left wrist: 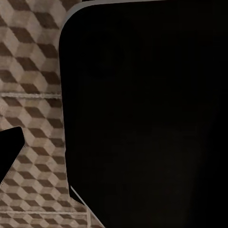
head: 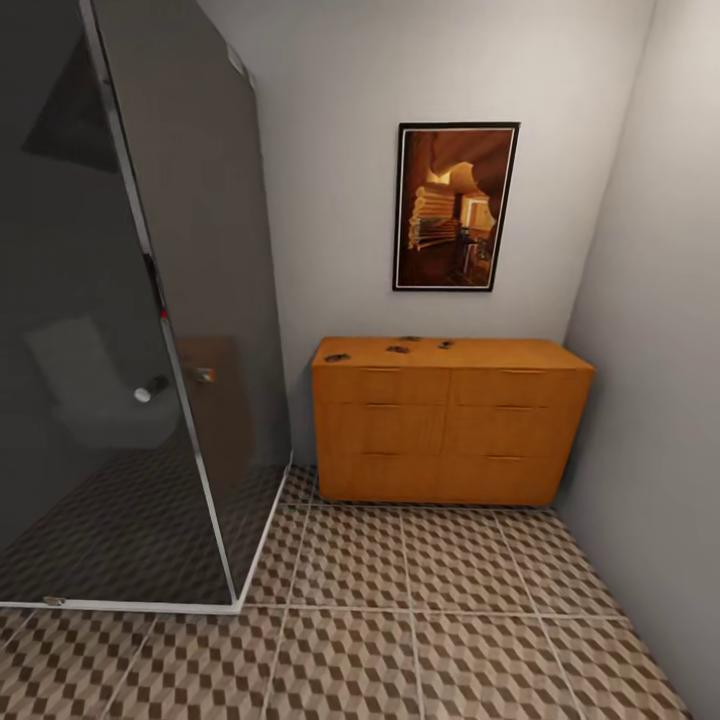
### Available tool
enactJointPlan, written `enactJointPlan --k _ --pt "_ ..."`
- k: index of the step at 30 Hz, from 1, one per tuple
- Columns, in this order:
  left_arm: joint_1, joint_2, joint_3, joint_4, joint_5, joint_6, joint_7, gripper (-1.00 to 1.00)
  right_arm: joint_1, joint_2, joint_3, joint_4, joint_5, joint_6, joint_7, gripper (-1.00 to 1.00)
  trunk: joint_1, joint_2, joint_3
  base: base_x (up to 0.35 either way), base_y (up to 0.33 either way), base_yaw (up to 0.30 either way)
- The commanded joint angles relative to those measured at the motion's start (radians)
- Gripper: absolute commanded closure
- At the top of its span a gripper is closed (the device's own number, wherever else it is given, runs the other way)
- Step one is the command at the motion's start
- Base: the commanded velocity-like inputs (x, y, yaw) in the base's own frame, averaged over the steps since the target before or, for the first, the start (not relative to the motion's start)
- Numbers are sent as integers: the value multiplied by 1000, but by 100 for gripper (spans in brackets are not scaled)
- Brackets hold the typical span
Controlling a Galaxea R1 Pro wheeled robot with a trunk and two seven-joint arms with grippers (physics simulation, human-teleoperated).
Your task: Take the four mousetraps from the cabinet in the bathroom and place them on the bathroom floor. Make sure all four end up on the same floor surface, and ensure that at least two of them are either under or directly next to the same bathroom sink.
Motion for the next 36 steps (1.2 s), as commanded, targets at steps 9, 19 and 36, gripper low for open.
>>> enactJointPlan --k 9,19,36 --pt "1 0 2 -2 1 -1 -1 -100 0 0 0 1 0 -3 0 -100 1 0 -3 206 0 7" --pt "1 1 2 -2 1 -1 -1 -100 -1 0 0 1 -1 -3 0 -100 1 0 -16 22 0 78" --pt "1 1 2 -2 1 -1 -1 -100 -1 -1 0 1 -1 -3 0 -100 1 0 -33 1 0 57"
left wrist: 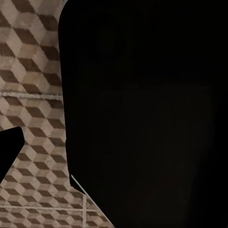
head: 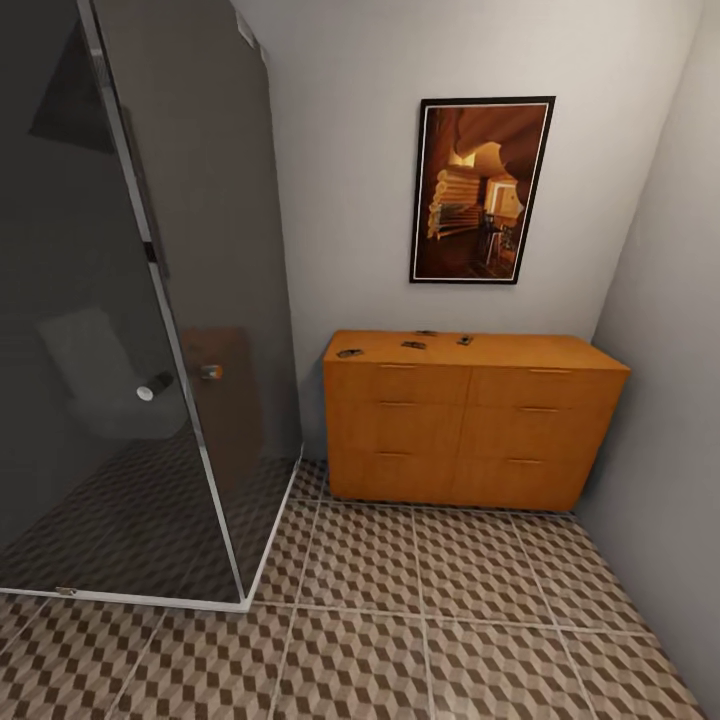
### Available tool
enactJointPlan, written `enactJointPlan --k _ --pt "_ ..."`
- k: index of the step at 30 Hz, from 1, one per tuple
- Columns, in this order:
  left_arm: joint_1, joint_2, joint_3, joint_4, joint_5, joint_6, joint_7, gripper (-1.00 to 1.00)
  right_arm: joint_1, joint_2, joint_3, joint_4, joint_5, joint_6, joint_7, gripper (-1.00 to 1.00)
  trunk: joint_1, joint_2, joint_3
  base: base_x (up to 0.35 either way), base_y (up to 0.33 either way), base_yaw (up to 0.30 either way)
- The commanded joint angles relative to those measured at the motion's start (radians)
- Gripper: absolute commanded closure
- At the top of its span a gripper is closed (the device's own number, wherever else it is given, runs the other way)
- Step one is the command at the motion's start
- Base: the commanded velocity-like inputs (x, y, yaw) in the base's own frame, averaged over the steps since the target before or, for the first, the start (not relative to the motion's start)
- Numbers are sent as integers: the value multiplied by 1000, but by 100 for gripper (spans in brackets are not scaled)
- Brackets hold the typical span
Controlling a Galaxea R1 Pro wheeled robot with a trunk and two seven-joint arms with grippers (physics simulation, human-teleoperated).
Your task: Take the four mousetraps from the cabinet in the bathroom and place them on the bathroom floor. Make sure all four end up on the same floor surface, and ensure that at least two of them are either under or directly next to the same bathroom sink.
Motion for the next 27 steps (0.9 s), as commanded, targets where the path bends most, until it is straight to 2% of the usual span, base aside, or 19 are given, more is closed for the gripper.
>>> enactJointPlan --k 1,20,27 --pt "1 0 1 -2 1 0 -1 -100 0 0 0 1 0 -3 0 -100 0 0 -1 0 0 3" --pt "1 -2 1 -2 1 -1 -1 -100 -1 -2 -6 1 -7 -1 0 -100 0 0 -1 62 0 0" --pt "1 -1 1 -2 1 -1 -1 -100 -1 0 -6 1 -10 -1 0 -100 0 0 -10 83 0 51"
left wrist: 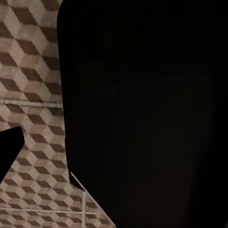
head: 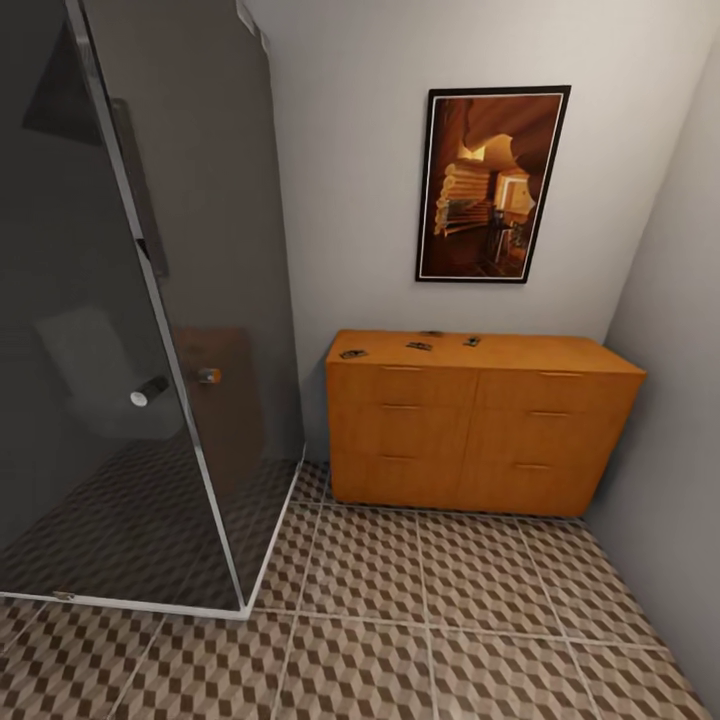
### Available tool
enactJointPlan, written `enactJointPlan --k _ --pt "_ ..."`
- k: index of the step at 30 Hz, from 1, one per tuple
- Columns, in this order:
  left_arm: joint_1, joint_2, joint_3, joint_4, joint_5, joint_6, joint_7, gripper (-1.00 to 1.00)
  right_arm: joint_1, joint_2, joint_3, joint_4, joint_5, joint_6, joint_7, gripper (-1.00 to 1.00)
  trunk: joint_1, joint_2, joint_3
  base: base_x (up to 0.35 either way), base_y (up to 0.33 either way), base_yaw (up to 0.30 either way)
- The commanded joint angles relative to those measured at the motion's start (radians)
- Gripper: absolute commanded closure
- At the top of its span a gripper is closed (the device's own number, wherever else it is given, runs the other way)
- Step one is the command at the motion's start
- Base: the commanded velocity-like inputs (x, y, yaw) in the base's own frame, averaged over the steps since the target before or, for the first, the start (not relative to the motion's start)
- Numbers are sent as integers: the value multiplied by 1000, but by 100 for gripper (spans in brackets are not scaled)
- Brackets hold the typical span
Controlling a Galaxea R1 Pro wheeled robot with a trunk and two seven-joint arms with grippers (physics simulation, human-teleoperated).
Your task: Take the four mousetraps from the cabinet in the bathroom and place them on the bathroom floor. Make sure all four end up on the same floor surface, and ensure that at least two of them are either under or directly next to the same bathroom sink.
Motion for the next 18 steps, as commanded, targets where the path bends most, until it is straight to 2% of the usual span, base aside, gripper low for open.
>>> enactJointPlan --k 1,12,18 --pt "1 0 1 -2 1 -1 -1 -100 -1 0 0 1 -1 -4 0 -100 0 0 -2 34 0 75" --pt "1 -1 1 -2 1 -1 -1 -100 -1 0 3 2 3 -4 0 -100 0 0 -18 8 0 54" --pt "1 -1 0 -2 1 0 -1 -100 -1 -1 3 2 3 -5 0 -100 0 0 -19 1 0 -158"
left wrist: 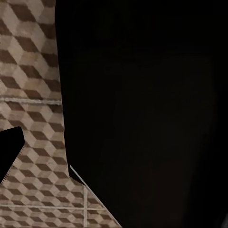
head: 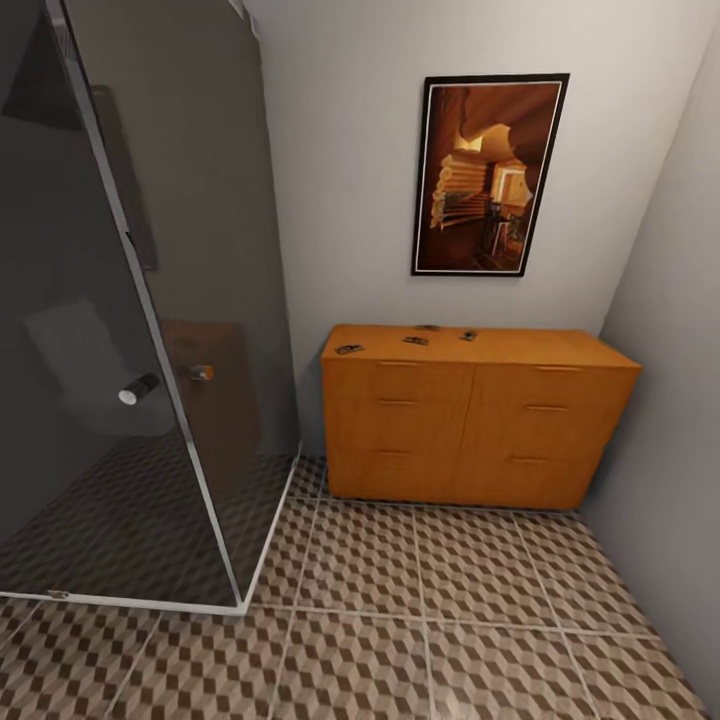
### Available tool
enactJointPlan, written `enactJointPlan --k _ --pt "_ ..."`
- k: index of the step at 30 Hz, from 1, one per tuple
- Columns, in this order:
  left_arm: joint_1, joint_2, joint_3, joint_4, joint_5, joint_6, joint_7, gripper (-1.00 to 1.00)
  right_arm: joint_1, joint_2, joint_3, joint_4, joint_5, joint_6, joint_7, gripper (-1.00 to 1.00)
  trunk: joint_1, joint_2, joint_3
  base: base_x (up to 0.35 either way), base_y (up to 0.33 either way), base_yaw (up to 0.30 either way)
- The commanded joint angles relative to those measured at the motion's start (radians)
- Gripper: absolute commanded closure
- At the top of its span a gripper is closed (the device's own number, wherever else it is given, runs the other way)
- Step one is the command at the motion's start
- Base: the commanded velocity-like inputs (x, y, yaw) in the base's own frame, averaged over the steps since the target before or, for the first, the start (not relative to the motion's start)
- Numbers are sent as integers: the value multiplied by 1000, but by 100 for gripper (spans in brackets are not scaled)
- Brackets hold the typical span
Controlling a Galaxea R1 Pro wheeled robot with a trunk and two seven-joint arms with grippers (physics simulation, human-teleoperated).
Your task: Take the four mousetraps from the cabinet in the bathroom and place them on the bathroom floor. Make sure all four end up on the same floor surface, and ensure that at least two of them are either under or directly next to the same bathroom sink.
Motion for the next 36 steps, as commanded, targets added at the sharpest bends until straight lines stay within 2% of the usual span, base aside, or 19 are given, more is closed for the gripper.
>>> enactJointPlan --k 1,25,36 --pt "1 0 1 -2 1 -1 -1 -100 0 0 0 1 -1 -3 0 -100 0 0 -1 0 0 -243" --pt "1 0 1 -2 1 -1 -1 -100 -1 0 0 1 -1 -3 4 -100 0 0 -1 0 0 -220" --pt "1 0 1 -2 1 -1 -1 -100 -1 0 1 1 0 -3 3 -100 0 0 -1 5 0 -64"
